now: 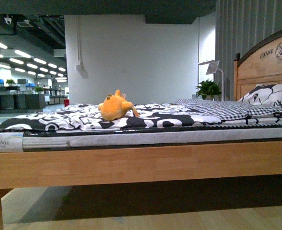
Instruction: Put away toys
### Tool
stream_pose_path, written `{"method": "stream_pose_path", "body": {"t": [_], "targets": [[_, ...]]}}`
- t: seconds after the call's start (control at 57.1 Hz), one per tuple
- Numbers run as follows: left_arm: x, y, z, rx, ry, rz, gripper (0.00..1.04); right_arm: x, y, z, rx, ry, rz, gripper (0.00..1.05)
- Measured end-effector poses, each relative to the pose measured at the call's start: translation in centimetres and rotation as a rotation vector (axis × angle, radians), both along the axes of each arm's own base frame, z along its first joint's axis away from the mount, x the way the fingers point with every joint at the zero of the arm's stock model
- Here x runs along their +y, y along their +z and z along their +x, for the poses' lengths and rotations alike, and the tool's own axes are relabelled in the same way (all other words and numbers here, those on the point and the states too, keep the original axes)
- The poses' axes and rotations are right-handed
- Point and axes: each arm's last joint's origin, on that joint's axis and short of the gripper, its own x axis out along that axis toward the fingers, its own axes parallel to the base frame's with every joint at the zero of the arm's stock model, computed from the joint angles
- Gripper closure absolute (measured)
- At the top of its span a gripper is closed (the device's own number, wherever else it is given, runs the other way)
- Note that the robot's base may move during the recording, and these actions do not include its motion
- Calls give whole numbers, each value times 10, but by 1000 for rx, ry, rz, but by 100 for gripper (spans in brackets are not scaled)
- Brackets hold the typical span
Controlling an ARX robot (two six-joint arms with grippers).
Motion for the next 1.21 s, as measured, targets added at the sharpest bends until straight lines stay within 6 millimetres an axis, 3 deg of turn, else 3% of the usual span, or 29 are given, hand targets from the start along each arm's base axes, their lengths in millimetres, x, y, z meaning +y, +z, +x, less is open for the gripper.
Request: {"method": "stream_pose_path", "body": {"t": [1.208], "targets": [[0, 0, 0, 0, 0, 0, 6, 0, 0, 0, 0, 0, 0, 6]]}}
